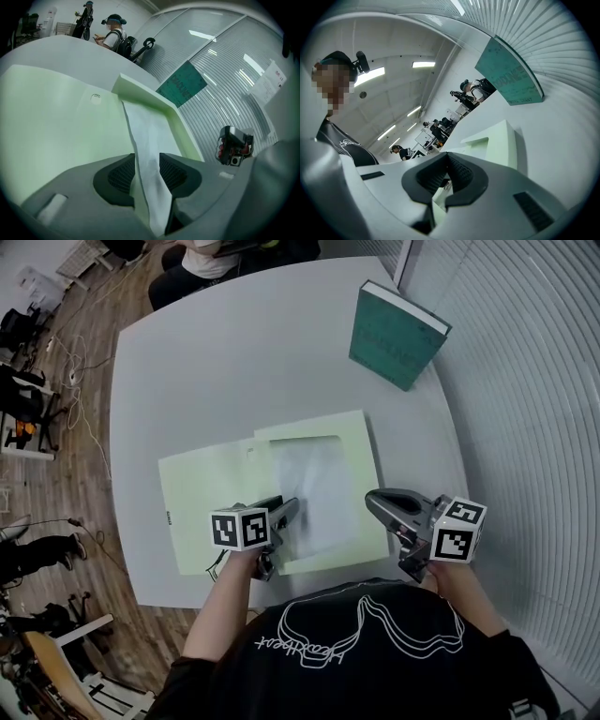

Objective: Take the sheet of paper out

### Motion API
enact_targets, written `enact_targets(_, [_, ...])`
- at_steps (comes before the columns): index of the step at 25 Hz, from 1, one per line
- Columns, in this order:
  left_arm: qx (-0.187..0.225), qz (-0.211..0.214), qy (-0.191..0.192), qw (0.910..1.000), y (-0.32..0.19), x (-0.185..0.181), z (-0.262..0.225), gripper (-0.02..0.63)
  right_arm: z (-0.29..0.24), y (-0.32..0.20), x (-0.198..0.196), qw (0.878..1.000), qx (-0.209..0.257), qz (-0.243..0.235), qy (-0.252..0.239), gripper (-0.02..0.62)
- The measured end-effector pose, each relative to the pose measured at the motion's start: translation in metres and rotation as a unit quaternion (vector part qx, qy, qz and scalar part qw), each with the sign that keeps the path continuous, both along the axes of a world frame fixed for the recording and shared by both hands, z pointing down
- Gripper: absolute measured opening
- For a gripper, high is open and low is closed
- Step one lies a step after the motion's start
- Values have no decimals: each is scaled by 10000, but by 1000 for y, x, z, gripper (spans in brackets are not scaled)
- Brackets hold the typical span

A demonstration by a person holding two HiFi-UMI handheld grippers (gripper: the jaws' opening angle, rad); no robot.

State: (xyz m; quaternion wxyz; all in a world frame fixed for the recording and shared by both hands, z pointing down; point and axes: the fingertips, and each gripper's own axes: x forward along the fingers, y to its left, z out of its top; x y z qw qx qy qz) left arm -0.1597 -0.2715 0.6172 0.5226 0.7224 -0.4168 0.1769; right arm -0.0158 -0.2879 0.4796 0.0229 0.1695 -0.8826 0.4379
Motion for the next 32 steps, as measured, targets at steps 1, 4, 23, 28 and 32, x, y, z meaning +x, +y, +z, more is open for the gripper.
enact_targets(1, [-17,14,1,10000,2,1,-1,167,0,2,-1,10000,-27,-28,-13,9])
enact_targets(4, [-44,26,-81,10000,1,4,1,166,8,-2,-1,9999,-115,-113,-25,9])
enact_targets(23, [-236,43,-518,9984,-14,-2,16,14,38,-33,14,9994,-283,-169,-111,9])
enact_targets(28, [-159,50,-465,9988,-18,-1,15,14,35,-28,14,9996,-247,-67,-86,9])
enact_targets(32, [-102,71,-354,9993,-14,-6,9,13,24,-13,8,9997,-220,85,-67,9])
